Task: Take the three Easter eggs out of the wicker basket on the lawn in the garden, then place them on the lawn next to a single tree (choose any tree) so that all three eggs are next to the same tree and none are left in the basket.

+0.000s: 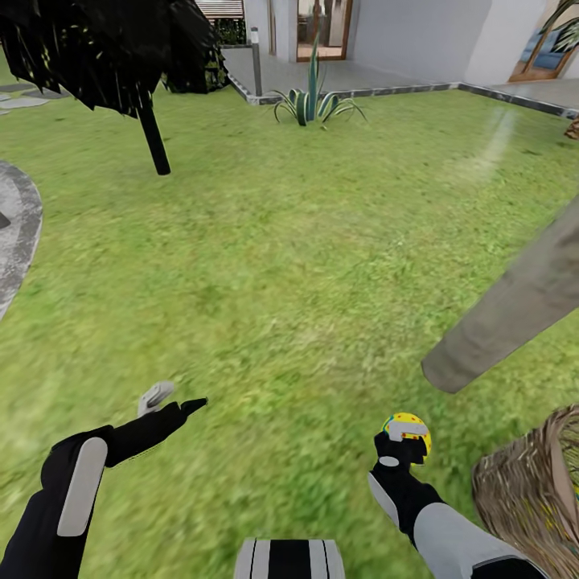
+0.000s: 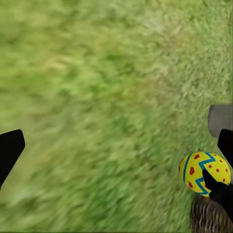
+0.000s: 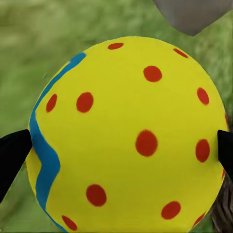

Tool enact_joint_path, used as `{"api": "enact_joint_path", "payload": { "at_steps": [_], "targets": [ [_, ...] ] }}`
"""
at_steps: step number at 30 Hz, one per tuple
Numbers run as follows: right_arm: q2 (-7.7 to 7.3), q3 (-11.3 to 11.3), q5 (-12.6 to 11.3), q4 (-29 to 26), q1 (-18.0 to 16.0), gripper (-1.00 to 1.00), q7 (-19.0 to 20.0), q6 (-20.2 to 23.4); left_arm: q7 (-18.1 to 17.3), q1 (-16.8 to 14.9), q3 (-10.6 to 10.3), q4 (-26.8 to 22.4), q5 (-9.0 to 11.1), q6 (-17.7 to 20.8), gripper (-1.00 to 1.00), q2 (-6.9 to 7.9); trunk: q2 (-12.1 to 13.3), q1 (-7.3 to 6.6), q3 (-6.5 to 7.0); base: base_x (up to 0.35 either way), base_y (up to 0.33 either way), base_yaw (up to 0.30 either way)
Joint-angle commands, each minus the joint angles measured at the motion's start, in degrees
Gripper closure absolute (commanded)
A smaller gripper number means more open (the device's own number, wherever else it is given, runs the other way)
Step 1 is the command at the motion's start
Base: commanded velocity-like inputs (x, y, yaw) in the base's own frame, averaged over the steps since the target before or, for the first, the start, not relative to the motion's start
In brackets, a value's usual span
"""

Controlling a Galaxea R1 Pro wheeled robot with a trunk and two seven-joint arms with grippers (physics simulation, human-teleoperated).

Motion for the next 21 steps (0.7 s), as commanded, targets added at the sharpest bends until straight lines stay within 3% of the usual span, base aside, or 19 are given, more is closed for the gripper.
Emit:
{"api": "enact_joint_path", "payload": {
  "at_steps": [1,8,21],
  "targets": [
    [-0.03,0.33,-0.4,0.07,-0.04,1.0,-0.24,-0.31,-0.61,-0.04,0.1,0.0,-0.48,0.25,-1.0,-0.01,-0.01,0.02,-0.04,0.318,0.011,0.0],
    [-0.07,0.33,-0.38,0.06,-0.04,1.0,-0.25,-0.31,-0.75,-0.04,0.02,-0.15,-0.45,0.33,-1.0,-0.02,-0.01,0.02,-0.04,0.106,0.002,0.0],
    [-0.02,0.35,-0.2,0.08,-0.04,1.0,-0.24,-0.31,-0.8,-0.04,0.01,-0.83,-0.46,0.32,-1.0,-0.02,-0.19,0.36,-2.92,0.001,0.0,0.0]
  ]
}}
